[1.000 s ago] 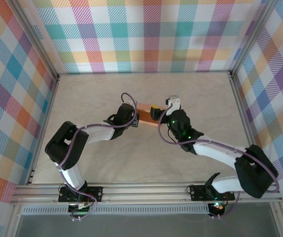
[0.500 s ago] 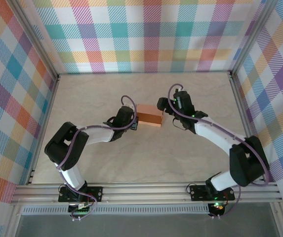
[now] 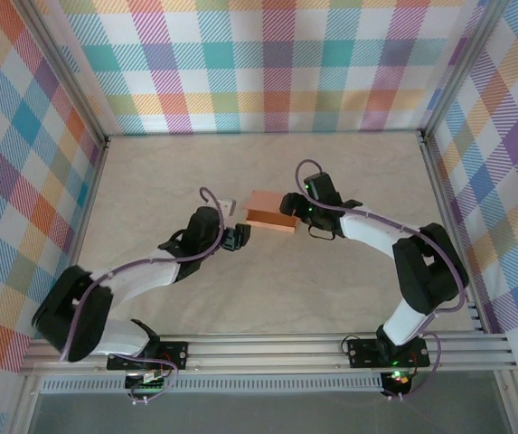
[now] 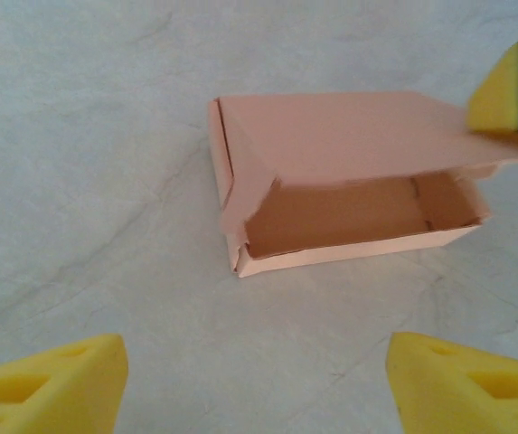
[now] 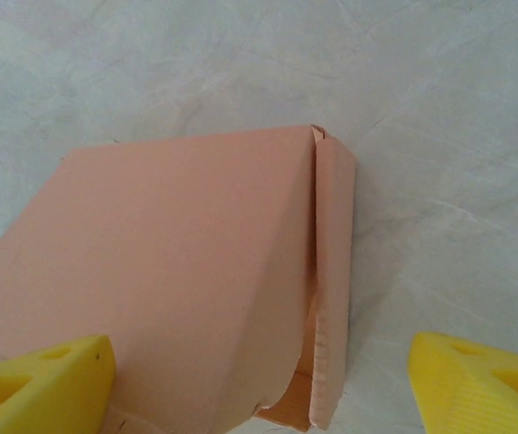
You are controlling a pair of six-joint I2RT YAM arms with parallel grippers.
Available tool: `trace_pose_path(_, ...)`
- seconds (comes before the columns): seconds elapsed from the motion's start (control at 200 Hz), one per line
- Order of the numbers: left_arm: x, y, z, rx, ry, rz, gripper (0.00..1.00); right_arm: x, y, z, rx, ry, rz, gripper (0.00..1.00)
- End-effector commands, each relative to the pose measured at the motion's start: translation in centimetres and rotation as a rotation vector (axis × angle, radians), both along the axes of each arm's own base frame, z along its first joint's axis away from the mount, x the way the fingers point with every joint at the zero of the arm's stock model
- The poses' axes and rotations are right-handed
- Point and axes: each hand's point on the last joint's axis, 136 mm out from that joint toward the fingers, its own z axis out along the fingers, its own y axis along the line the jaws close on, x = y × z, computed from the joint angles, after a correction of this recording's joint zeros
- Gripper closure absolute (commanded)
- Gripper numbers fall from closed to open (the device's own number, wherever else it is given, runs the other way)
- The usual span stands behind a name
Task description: Fold the paper box
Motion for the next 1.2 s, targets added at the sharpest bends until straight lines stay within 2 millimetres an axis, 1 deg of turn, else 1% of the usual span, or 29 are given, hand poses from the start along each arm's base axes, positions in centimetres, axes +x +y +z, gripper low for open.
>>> trace_pose_path(0.0, -0.9, -0.9, 4.2, -0.078, -0.076, -0.064, 0.18, 0.5, 0.5, -0.1, 0.009, -0.007, 0.025, 0.16)
trace_pose_path(0.095, -0.4, -1.0, 6.2, -0.116, -0.064, -0.051, 0.1, 0.3, 0.5, -1.0, -0.006, -0.003, 0.038, 0.17)
trace_pose_path(0.135, 0.2, -0.9, 6.5, -0.127, -0.034, -0.026, 0.09, 0.3, 0.4, -1.3, -0.015, -0.003, 0.041, 0.19)
trace_pose_path(0.19, 1.3, -0.9, 6.3, -0.141, 0.034, 0.008, 0.11, 0.3, 0.3, -1.7, -0.023, -0.002, 0.046, 0.23)
trace_pose_path(0.22, 2.1, -0.7, 5.6, -0.146, 0.087, 0.041, 0.15, 0.2, 0.3, -1.9, -0.028, -0.001, 0.05, 0.27)
trace_pose_path(0.255, 3.0, -0.5, 4.7, -0.156, 0.148, 0.07, 0.22, 0.1, 0.2, -2.2, -0.034, 0.005, 0.05, 0.31)
trace_pose_path(0.35, 4.8, -1.4, 2.4, -0.208, 0.278, 0.06, 0.33, 0.1, 0.2, -2.8, -0.039, 0.014, 0.055, 0.37)
trace_pose_path(0.455, 6.4, -2.2, 0.2, -0.195, 0.351, 0.061, 0.36, 0.0, 0.4, -3.3, -0.034, 0.024, 0.062, 0.42)
trace_pose_path(0.595, 8.0, -2.9, -2.4, -0.174, 0.406, 0.069, 0.39, 0.0, 0.3, -4.1, -0.048, 0.035, 0.066, 0.44)
trace_pose_path(0.655, 8.2, -3.1, -3.6, -0.173, 0.435, 0.07, 0.4, 0.0, 0.3, -4.2, -0.047, 0.039, 0.072, 0.44)
trace_pose_path(0.74, 8.4, -3.2, -4.6, -0.178, 0.456, 0.074, 0.39, -0.1, 0.3, -4.5, -0.045, 0.042, 0.073, 0.47)
trace_pose_path(0.86, 8.5, -2.8, -6.1, -0.166, 0.476, 0.097, 0.39, 0.0, -0.1, -4.7, -0.05, 0.044, 0.063, 0.48)
trace_pose_path(1.055, 9.0, -1.8, -7.9, -0.199, 0.509, 0.135, 0.38, 0.3, -0.7, -5.1, -0.085, 0.049, 0.044, 0.49)
trace_pose_path(1.145, 9.2, -1.7, -8.4, -0.222, 0.524, 0.138, 0.39, 0.4, -0.7, -5.1, -0.088, 0.052, 0.045, 0.5)
trace_pose_path(1.195, 9.2, -1.8, -8.6, -0.225, 0.531, 0.135, 0.41, 0.3, -0.6, -5.2, -0.082, 0.058, 0.045, 0.51)
